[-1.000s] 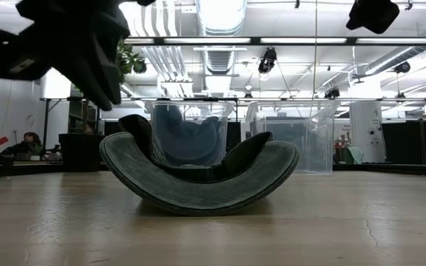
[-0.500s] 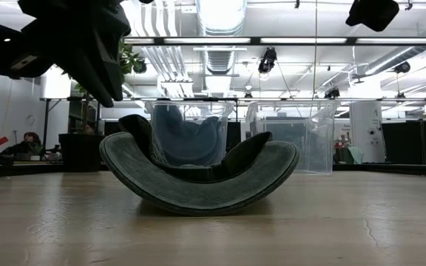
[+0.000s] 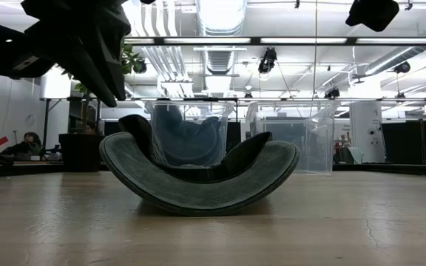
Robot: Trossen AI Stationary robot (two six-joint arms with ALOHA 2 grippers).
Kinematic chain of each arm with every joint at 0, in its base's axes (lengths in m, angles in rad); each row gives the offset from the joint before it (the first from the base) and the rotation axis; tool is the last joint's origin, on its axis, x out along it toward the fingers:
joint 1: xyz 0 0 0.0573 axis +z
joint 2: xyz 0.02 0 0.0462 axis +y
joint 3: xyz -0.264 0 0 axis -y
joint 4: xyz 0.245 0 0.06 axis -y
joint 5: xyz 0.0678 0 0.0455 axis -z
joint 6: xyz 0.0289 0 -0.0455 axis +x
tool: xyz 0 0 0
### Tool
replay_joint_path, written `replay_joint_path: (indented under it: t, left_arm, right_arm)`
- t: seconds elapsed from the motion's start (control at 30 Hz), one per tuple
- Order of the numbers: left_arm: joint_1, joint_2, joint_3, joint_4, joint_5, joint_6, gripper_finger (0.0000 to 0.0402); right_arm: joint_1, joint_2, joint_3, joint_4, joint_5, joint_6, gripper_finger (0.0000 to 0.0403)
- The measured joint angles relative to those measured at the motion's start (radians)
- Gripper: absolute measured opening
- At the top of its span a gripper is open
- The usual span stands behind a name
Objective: Pick & Place hat
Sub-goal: Put the left black cap into the right transparent bin
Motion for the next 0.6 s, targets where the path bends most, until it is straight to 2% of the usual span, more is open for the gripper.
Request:
replay_joint_path:
  t: [0.27,0.6]
  left_arm:
    - [0.0,0.0,0.0,0.001,-0.01,0.05,0.005]
    - [0.0,0.0,0.0,0.001,-0.01,0.061,0.0157]
  right_arm:
    - [0.0,0.0,0.0,0.0,0.0,0.0,0.0196]
    - [0.0,0.0,0.0,0.0,-0.001,0.0,0.0196]
